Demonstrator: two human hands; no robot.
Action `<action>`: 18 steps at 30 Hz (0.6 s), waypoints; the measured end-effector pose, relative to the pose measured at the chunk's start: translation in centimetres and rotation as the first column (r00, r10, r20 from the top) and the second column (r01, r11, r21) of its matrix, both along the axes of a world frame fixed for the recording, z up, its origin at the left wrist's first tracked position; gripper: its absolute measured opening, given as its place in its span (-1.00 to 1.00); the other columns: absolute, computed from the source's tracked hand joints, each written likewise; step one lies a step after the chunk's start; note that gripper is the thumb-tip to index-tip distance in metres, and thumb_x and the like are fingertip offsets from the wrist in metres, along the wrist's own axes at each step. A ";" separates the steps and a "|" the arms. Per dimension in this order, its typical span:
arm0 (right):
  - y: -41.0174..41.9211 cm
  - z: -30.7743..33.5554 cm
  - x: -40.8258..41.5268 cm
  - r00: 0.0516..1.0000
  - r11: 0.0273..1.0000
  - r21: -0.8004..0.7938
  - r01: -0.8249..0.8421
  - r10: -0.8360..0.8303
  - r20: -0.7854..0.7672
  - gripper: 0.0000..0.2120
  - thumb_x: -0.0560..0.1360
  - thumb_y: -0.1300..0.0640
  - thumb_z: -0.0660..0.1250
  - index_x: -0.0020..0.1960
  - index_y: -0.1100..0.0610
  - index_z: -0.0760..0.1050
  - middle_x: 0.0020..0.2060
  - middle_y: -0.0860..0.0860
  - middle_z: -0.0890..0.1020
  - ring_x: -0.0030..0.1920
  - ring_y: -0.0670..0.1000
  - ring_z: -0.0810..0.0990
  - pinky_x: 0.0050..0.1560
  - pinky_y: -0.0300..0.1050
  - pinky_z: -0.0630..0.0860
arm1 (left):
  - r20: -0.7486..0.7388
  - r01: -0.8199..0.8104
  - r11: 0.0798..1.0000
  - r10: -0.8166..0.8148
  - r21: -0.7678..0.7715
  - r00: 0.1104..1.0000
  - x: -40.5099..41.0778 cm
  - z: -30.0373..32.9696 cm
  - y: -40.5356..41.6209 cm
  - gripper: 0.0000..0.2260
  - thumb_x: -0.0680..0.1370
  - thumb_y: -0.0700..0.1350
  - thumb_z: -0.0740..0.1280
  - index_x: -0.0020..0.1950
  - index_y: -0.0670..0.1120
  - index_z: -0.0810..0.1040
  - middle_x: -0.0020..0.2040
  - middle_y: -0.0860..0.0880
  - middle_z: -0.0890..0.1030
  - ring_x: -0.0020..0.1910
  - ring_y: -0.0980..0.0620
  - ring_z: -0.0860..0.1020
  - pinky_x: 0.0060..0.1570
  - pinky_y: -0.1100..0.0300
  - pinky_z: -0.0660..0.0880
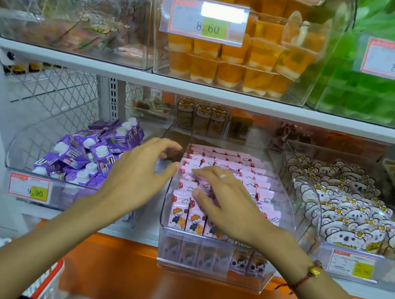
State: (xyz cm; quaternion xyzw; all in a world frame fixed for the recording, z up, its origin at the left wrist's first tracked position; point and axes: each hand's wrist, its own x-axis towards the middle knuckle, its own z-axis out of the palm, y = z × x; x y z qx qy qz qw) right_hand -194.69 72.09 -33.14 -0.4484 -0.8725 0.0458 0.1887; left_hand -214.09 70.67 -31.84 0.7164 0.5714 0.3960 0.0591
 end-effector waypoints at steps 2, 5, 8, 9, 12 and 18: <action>0.7 0.0 -0.5 1.000 1.000 0.020 0.012 -0.013 0.016 -0.58 0.64 0.01 0.08 0.48 0.05 0.23 0.42 -0.04 0.33 0.34 0.03 0.28 0.31 -0.03 0.25 | 0.110 0.019 0.996 -0.008 -0.092 0.994 -0.1 -0.6 -0.9 -0.75 0.51 0.02 0.36 0.19 0.10 0.53 0.08 0.20 0.60 0.01 0.20 0.57 0.02 0.16 0.50; 1.6 -0.2 -1.3 0.991 0.996 -0.078 0.039 -0.028 0.134 -0.59 0.66 0.01 0.01 0.49 0.03 0.23 0.45 -0.04 0.32 0.39 0.04 0.23 0.35 -0.02 0.19 | 0.201 0.079 0.978 -0.040 -0.191 0.979 0.0 -1.3 -1.8 -0.78 0.52 -0.02 0.37 0.17 0.10 0.54 0.09 0.18 0.61 -0.03 0.24 0.59 -0.01 0.22 0.49; 2.2 -0.2 -1.8 0.984 0.983 -0.166 0.079 -0.050 0.169 -0.60 0.66 -0.01 -0.02 0.47 0.01 0.27 0.44 -0.03 0.33 0.40 0.05 0.21 0.33 0.01 0.14 | 0.230 0.129 0.970 -0.080 -0.206 0.970 0.0 -1.5 -2.3 -0.73 0.55 -0.04 0.35 0.24 0.08 0.52 0.14 0.17 0.59 -0.01 0.22 0.60 0.04 0.20 0.51; 2.3 -0.1 -1.9 0.985 0.979 -0.184 0.084 -0.053 0.166 -0.60 0.66 -0.01 -0.02 0.47 0.01 0.28 0.44 -0.03 0.33 0.39 0.06 0.21 0.33 0.02 0.15 | 0.237 0.140 0.968 -0.090 -0.206 0.967 0.0 -1.6 -2.5 -0.72 0.55 -0.04 0.34 0.26 0.08 0.51 0.16 0.18 0.58 0.00 0.22 0.59 0.04 0.22 0.51; 2.1 0.1 -1.7 0.990 0.995 -0.060 0.080 -0.073 0.122 -0.62 0.64 0.01 0.09 0.42 0.05 0.35 0.34 0.02 0.43 0.30 0.09 0.34 0.25 0.02 0.30 | 0.246 0.164 0.965 -0.111 -0.204 0.963 0.0 -1.7 -2.7 -0.73 0.56 -0.05 0.33 0.25 0.11 0.50 0.13 0.22 0.57 -0.03 0.30 0.57 -0.06 0.42 0.46; 2.2 0.3 -1.2 0.988 0.990 0.003 0.138 -0.138 -0.067 -0.82 0.48 -0.05 0.39 0.00 0.02 0.63 0.11 0.02 0.57 0.19 0.07 0.41 0.16 -0.04 0.38 | 0.182 0.058 0.980 -0.022 -0.193 0.983 0.1 -1.1 -2.5 -0.80 0.51 -0.04 0.39 0.12 0.11 0.56 -0.06 0.18 0.61 -0.21 0.21 0.59 -0.06 0.10 0.54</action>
